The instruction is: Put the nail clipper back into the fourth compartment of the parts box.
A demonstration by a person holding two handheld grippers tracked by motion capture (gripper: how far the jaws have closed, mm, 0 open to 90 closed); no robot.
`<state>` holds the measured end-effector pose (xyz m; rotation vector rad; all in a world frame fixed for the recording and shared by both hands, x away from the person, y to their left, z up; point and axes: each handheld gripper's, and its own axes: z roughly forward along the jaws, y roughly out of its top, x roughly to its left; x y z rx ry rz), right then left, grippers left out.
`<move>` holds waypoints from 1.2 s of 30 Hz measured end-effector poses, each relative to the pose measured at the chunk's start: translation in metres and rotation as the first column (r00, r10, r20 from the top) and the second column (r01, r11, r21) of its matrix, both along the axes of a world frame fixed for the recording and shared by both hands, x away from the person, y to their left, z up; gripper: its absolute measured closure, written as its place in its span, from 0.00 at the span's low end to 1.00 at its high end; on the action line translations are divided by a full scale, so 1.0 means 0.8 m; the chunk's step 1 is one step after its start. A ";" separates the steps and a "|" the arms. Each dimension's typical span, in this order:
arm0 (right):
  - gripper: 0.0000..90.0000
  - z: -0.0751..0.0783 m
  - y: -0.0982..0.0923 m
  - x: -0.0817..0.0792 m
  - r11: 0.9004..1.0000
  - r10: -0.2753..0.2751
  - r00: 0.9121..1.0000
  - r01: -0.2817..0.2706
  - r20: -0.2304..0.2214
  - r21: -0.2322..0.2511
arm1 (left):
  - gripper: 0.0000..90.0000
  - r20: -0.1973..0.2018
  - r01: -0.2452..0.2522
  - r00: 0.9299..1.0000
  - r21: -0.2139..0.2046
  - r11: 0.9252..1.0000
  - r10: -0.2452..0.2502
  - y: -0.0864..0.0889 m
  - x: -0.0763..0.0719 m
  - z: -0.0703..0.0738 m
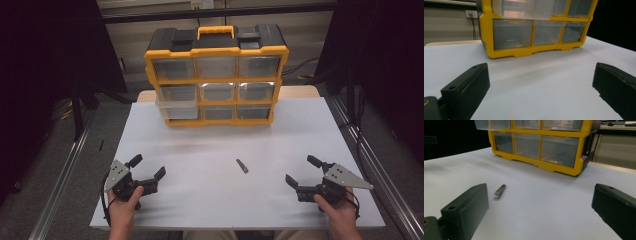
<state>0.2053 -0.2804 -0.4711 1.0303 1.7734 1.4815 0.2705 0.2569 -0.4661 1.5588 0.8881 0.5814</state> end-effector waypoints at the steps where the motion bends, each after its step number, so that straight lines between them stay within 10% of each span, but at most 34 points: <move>1: 0.00 0.000 0.000 0.000 1.000 0.002 1.000 -0.002 0.002 0.002 | 0.01 -0.002 0.006 1.000 0.027 1.000 -0.006 -0.002 0.000 0.000; 36: 0.01 0.002 0.007 0.001 0.999 0.037 0.999 -0.037 0.008 0.002 | 0.02 -0.074 0.208 0.977 0.088 0.974 -0.202 -0.131 0.037 0.024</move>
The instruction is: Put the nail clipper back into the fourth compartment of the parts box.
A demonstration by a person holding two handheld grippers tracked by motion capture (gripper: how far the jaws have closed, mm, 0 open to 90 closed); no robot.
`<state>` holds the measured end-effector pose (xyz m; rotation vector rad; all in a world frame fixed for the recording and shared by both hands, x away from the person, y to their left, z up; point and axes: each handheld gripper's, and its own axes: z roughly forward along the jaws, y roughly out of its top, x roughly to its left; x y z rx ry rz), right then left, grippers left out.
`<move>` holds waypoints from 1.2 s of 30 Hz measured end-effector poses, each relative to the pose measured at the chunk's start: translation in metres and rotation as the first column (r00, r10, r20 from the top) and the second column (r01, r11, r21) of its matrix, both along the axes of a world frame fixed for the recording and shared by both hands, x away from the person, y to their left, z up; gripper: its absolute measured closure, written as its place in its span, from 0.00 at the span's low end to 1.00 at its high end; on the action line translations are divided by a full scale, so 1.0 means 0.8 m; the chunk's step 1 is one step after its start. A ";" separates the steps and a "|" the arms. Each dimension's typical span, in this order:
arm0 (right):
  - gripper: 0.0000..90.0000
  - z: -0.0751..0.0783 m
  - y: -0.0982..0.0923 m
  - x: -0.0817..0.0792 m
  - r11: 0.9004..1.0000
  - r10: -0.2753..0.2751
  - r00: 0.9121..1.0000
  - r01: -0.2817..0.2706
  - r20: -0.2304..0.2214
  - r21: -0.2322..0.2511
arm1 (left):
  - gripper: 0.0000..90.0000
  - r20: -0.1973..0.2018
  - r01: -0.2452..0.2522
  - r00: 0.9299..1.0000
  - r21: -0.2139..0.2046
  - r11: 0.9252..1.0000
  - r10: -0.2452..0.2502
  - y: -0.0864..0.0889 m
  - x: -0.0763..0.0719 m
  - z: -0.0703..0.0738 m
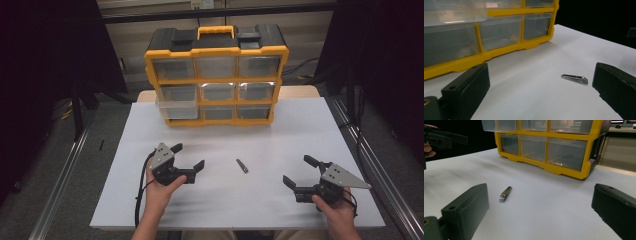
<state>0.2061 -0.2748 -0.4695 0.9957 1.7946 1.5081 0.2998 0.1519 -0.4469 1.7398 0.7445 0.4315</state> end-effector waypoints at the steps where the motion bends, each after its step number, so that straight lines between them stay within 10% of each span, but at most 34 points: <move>1: 0.01 0.000 0.000 0.000 1.000 -0.001 1.000 0.001 0.001 -0.001 | 0.02 -0.015 0.015 1.000 0.003 1.000 -0.015 -0.009 0.003 -0.001; 23: 0.01 0.000 0.000 0.001 1.000 0.004 1.000 -0.004 0.002 -0.003 | 0.02 -0.095 0.174 0.981 0.073 0.982 -0.167 -0.085 0.024 -0.012; 36: 0.01 0.000 0.001 0.000 1.000 0.002 1.000 -0.002 0.001 0.001 | 0.03 -0.166 0.256 0.959 0.168 0.952 -0.228 -0.133 0.035 -0.023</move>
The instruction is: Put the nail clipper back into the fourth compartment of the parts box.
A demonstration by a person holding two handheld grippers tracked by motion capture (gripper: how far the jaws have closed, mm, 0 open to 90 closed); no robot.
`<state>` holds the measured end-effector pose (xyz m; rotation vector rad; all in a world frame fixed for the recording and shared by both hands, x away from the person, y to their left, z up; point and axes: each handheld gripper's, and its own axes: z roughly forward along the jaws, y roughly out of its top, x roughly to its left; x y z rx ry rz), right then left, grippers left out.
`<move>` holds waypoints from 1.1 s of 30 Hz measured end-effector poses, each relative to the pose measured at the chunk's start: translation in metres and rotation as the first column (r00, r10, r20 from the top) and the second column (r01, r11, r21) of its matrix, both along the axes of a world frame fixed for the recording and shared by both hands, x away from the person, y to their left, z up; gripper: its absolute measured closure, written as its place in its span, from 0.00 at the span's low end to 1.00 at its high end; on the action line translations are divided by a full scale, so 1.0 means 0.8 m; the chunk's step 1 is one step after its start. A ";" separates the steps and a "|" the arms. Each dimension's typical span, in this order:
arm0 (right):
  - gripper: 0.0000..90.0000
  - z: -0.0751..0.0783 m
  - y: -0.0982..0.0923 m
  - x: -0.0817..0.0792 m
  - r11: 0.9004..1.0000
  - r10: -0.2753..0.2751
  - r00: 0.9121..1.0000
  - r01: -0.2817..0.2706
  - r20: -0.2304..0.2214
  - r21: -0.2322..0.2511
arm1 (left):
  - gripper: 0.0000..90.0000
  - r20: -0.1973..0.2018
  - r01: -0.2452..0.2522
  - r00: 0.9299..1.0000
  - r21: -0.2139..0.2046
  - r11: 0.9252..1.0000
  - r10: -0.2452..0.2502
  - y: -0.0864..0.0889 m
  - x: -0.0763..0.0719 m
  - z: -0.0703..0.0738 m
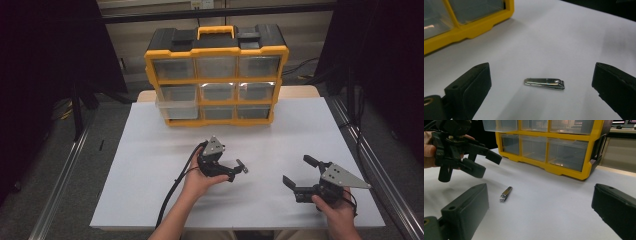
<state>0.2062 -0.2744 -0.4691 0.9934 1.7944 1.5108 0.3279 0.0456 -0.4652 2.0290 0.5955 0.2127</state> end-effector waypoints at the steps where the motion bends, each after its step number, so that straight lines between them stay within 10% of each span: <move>1: 0.01 0.000 -0.001 0.000 1.000 0.004 1.000 -0.004 -0.001 -0.004 | 0.03 0.000 0.010 1.000 -0.003 1.000 -0.010 -0.002 0.002 -0.002; 12: 0.00 -0.001 -0.001 0.001 1.000 0.003 1.000 -0.003 -0.002 -0.006 | 0.15 -0.038 0.109 0.994 0.114 0.988 -0.106 -0.028 0.012 -0.011; 18: 0.00 -0.001 -0.001 0.001 1.000 0.001 1.000 -0.001 -0.002 -0.002 | 0.18 -0.051 0.183 0.983 0.180 0.967 -0.176 -0.042 0.016 -0.013; 22: 0.00 -0.001 -0.001 0.001 1.000 0.001 1.000 -0.001 -0.002 0.000 | 0.21 -0.053 0.240 0.971 0.260 0.935 -0.234 -0.045 0.022 -0.013; 23: 0.00 -0.001 -0.001 0.001 1.000 -0.002 1.000 0.002 -0.002 0.001 | 0.22 -0.058 0.227 0.974 0.227 0.947 -0.219 -0.047 0.022 -0.012; 25: 0.00 -0.001 -0.001 0.001 1.000 -0.002 1.000 0.002 -0.004 0.002 | 0.24 -0.063 0.245 0.970 0.207 0.947 -0.237 -0.050 0.025 -0.012; 29: 0.00 -0.001 -0.002 0.001 1.000 0.001 1.000 -0.001 -0.004 0.001 | 0.27 -0.101 0.283 0.959 0.237 0.929 -0.267 -0.053 0.030 -0.013; 33: 0.00 -0.001 -0.002 0.001 1.000 0.002 1.000 -0.002 -0.001 0.000 | 0.27 -0.094 0.290 0.957 0.233 0.928 -0.275 -0.056 0.033 -0.021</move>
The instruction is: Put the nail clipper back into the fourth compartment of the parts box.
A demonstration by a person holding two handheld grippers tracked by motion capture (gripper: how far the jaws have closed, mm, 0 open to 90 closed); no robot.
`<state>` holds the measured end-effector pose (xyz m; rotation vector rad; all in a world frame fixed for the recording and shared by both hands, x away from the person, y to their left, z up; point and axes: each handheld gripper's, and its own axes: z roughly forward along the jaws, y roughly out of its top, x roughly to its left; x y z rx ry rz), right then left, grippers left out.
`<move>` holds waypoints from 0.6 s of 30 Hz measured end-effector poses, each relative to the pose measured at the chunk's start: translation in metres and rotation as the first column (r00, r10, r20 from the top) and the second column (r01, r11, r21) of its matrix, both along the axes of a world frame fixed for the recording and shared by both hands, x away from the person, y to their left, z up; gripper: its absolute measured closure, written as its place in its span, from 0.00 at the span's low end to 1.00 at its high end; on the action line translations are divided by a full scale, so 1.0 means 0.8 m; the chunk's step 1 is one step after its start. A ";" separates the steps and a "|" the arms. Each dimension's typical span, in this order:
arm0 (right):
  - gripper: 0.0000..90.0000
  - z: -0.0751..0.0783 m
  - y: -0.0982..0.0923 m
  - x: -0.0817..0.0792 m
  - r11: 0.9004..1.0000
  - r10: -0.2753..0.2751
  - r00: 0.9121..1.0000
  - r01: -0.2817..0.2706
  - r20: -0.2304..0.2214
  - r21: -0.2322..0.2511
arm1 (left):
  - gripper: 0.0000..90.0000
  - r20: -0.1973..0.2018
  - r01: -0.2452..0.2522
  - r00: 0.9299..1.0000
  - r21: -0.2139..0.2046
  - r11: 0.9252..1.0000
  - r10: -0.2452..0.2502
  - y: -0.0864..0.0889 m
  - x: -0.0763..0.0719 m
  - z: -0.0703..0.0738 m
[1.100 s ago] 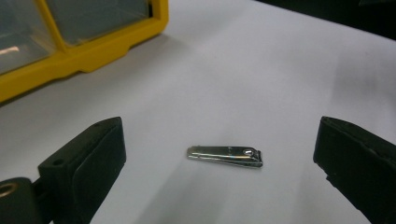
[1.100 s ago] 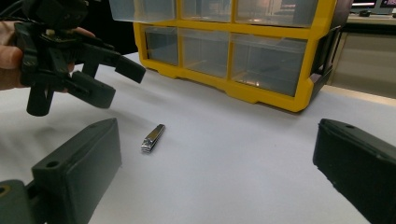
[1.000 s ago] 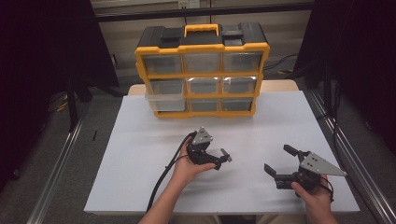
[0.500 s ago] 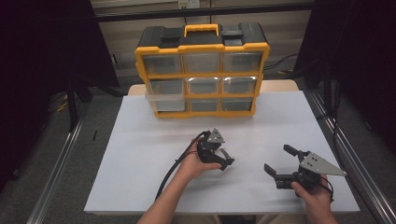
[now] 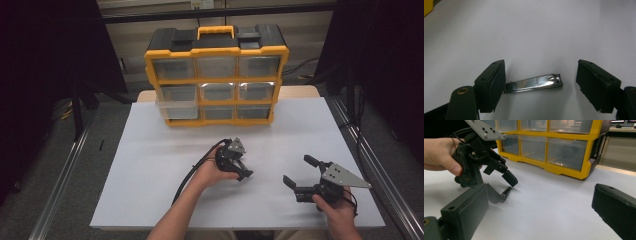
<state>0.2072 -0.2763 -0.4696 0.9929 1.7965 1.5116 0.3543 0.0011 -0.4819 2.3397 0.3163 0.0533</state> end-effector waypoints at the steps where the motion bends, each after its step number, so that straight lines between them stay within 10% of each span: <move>1: 0.00 0.000 0.000 0.000 1.000 -0.002 1.000 0.002 0.000 0.001 | 0.27 -0.010 0.012 1.000 0.006 1.000 -0.012 0.000 0.001 -0.001; 18: 0.00 0.000 -0.001 0.000 1.000 0.001 1.000 -0.001 -0.008 0.007 | 0.42 0.009 0.009 1.000 0.063 0.998 -0.010 0.006 -0.002 0.005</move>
